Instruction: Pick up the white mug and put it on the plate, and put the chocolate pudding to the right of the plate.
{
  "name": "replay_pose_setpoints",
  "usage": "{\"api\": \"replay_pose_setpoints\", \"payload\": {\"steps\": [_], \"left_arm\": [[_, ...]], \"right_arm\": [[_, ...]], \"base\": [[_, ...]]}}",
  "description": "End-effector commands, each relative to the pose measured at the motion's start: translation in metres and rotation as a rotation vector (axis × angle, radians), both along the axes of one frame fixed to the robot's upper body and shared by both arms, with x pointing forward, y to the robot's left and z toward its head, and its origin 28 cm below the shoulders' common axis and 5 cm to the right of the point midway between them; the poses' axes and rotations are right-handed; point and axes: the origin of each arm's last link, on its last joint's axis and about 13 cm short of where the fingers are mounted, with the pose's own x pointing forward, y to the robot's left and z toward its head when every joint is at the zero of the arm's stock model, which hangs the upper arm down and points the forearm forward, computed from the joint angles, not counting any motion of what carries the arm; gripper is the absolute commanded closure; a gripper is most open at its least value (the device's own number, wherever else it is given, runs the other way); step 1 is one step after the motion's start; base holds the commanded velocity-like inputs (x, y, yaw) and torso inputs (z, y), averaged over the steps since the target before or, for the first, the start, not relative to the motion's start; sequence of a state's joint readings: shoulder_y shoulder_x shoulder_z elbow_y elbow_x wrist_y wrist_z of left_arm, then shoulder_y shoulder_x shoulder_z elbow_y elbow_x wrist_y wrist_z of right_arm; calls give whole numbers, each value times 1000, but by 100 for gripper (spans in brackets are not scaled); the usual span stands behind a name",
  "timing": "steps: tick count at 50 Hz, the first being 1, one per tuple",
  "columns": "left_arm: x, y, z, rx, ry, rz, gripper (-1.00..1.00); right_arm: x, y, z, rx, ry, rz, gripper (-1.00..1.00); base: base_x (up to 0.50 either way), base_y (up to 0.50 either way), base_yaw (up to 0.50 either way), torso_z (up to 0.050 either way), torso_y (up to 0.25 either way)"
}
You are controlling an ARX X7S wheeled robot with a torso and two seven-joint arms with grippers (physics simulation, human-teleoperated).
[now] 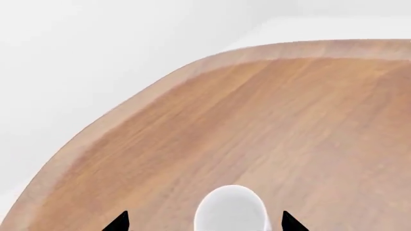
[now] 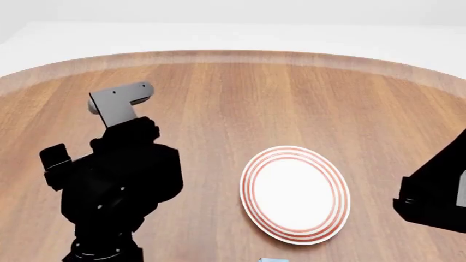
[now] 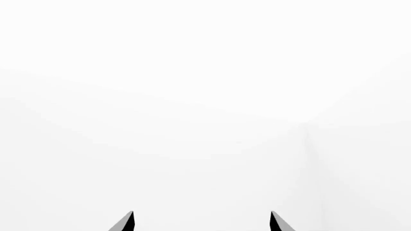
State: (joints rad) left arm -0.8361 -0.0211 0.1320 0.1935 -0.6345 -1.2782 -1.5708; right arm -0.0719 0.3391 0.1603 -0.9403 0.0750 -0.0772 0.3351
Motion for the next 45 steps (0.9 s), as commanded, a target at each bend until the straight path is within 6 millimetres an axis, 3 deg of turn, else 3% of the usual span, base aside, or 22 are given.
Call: {"api": "replay_pose_setpoints", "payload": {"steps": [1, 14, 45], "left_arm": [[12, -5, -9, 10, 61, 24, -100], [19, -11, -33, -101, 96, -75, -100], [24, -5, -60, -250, 93, -29, -100]], "right_arm": [[0, -1, 0, -12, -6, -12, -100], [1, 0, -1, -11, -2, -4, -100], [1, 0, -4, -12, 5, -5, -100]], "base": [[0, 0, 0, 0, 0], [0, 0, 0, 0, 0], [0, 0, 0, 0, 0]]}}
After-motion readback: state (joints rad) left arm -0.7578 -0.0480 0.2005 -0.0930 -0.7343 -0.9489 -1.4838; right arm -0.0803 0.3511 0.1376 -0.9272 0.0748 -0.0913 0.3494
